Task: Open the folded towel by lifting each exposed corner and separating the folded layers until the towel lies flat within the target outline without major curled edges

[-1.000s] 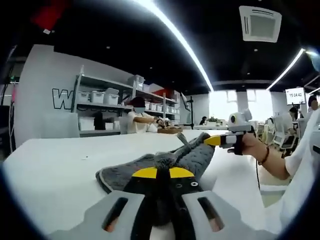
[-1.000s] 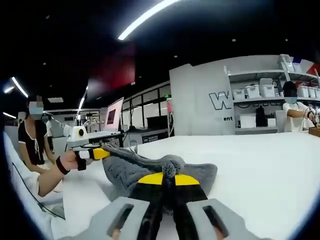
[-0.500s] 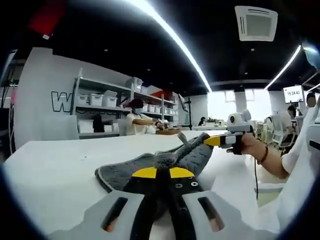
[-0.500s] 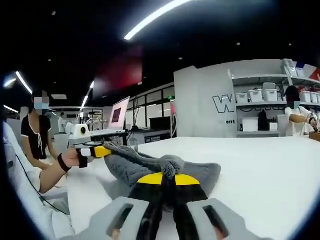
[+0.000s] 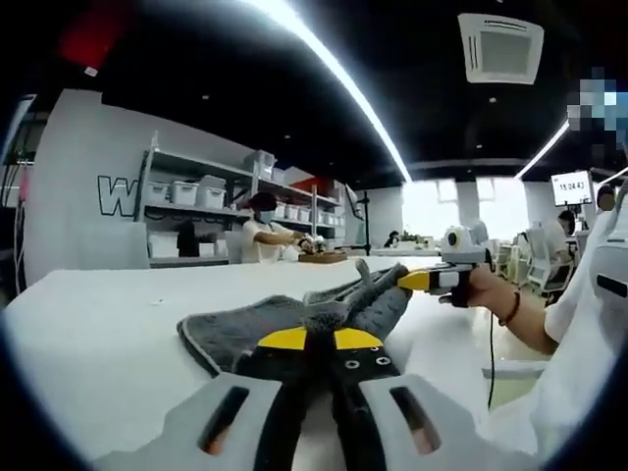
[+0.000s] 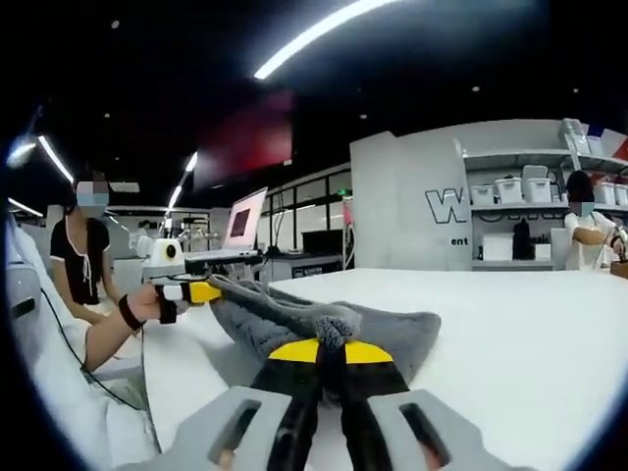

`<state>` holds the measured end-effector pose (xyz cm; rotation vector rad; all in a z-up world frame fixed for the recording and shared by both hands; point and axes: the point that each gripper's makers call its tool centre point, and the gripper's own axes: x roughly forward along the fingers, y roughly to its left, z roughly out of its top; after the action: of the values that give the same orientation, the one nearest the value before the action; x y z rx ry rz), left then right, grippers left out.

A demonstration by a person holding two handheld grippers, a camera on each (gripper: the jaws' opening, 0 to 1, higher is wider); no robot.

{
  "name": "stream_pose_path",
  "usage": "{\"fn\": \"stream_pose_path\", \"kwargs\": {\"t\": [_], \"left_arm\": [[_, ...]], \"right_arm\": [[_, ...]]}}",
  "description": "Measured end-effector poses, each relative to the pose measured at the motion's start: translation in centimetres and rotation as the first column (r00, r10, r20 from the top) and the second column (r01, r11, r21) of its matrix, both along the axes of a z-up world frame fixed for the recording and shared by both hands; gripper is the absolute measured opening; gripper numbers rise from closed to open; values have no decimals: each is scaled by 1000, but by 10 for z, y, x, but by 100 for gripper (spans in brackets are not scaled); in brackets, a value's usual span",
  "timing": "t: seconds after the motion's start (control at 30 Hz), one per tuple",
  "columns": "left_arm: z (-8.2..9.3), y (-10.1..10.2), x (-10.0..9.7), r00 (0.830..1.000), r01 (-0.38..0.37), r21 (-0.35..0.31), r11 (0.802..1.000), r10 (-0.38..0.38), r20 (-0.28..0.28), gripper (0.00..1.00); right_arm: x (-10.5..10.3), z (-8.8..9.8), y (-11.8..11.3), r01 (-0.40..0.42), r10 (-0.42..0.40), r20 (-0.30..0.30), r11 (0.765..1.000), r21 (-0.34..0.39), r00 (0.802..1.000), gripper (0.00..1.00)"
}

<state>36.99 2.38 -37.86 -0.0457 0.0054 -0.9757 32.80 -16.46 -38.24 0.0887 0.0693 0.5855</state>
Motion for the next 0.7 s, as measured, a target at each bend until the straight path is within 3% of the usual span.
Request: {"fn": "stream_pose_path", "kwargs": {"t": [0.2, 0.37, 0.7], "left_arm": [[-1, 1, -7, 1000, 6, 0, 1000, -6, 7, 5], [-1, 3, -26, 999, 13, -3, 1000, -13, 30, 5], [-5, 4, -47, 999, 20, -1, 1000, -20, 50, 7]], "right_arm": [[-8, -2, 0, -8, 8, 13, 1000, 0, 1000, 0], [-14, 0, -4, -27, 28, 37, 1000, -9, 999, 0], [-28, -2, -9, -49, 51, 69, 999, -24, 996, 0]]}}
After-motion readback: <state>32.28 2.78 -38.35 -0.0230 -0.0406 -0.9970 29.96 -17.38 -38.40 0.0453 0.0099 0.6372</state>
